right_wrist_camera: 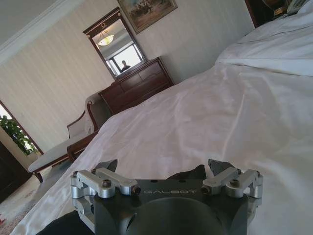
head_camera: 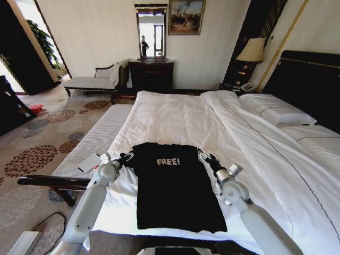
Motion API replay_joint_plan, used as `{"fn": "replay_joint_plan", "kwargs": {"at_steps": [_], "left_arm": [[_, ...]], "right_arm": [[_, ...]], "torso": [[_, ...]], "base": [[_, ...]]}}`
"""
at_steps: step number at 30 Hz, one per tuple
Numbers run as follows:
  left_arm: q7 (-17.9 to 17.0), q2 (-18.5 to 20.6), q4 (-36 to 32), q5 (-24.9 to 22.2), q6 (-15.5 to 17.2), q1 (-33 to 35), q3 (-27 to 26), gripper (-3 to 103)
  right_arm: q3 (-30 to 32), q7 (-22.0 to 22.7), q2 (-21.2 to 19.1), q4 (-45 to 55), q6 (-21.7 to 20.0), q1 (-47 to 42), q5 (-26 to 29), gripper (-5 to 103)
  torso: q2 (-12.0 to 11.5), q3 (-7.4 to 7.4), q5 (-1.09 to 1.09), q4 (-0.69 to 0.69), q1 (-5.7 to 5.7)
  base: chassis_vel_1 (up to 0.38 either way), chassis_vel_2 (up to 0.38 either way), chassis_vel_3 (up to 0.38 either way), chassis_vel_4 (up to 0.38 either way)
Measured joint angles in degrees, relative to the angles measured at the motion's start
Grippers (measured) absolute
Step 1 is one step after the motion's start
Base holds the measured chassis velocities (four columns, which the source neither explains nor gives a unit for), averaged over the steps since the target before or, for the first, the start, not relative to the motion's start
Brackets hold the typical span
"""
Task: Fold the clothes on the bed.
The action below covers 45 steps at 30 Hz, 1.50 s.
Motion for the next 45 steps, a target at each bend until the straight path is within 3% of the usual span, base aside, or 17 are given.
{"fn": "replay_joint_plan", "kwargs": {"at_steps": [2,4,8,10,13,16,17,25,30,45], "left_arm": [[0.21,0.23,-0.31,0.26,-0.10,0.46,-0.28,80],[0.29,0.33,-0.45,0.29,-0.17,0.66,-0.46,80],[0.49,0.57,-0.69,0.34,-0.69,0.98,-0.96,57],[0.53,0.62,-0.75,0.34,-0.77,1.01,-1.05,57],[0.66,0.80,-0.89,0.42,-0.90,1.03,-1.18,42],[0.69,0.84,-0.90,0.46,-0.98,0.99,-1.18,36],[0.73,0.85,-0.90,0.48,-1.04,0.95,-1.18,25],[0.85,0.81,-1.49,0.49,-1.22,0.90,-1.52,2],[0.88,1.29,-3.59,0.35,-1.24,0.63,-1.18,1],[0.67,0.45,-5.14,1.71,-0.63,-5.74,8.38,1]], "right_arm": [[-0.12,0.05,0.01,0.06,-0.01,0.11,0.00,100],[-0.21,0.08,0.03,0.12,-0.02,0.15,0.00,100],[-0.30,0.25,0.01,0.33,-0.09,0.16,0.00,100],[-0.30,0.27,-0.01,0.38,-0.10,0.14,0.00,100],[-0.23,0.33,-0.06,0.55,-0.12,0.02,0.00,100],[-0.19,0.35,-0.05,0.57,-0.13,-0.07,-0.01,100],[-0.15,0.36,-0.03,0.57,-0.13,-0.18,-0.10,100],[-0.05,0.44,0.14,0.47,-0.13,-0.45,-0.37,100],[-0.05,0.47,0.21,0.16,-0.13,-0.40,-0.46,100],[-2.76,0.80,0.45,-1.61,-0.17,1.76,-0.98,100]], "torso": [[0.00,0.00,0.00,0.00,0.00],[0.00,0.00,0.00,0.00,0.00],[0.00,0.00,0.00,0.00,0.00],[0.00,0.00,0.00,0.00,0.00],[0.00,0.00,0.00,0.00,0.00],[0.00,0.00,0.00,0.00,0.00],[0.00,0.00,0.00,0.00,0.00],[0.00,0.00,0.00,-0.01,0.00],[0.00,0.00,0.00,0.00,0.00],[0.00,0.00,0.00,-0.02,0.00]], "base": [[0.000,0.000,0.000,0.000],[0.000,0.000,0.000,0.000],[0.000,0.000,0.000,0.000],[0.000,0.000,0.000,0.000],[0.000,0.000,0.000,0.000],[0.000,0.000,0.000,0.000],[0.000,0.000,0.000,0.000],[0.000,0.000,0.000,0.000],[0.000,0.000,0.000,0.000],[0.000,0.000,0.000,0.000]]}}
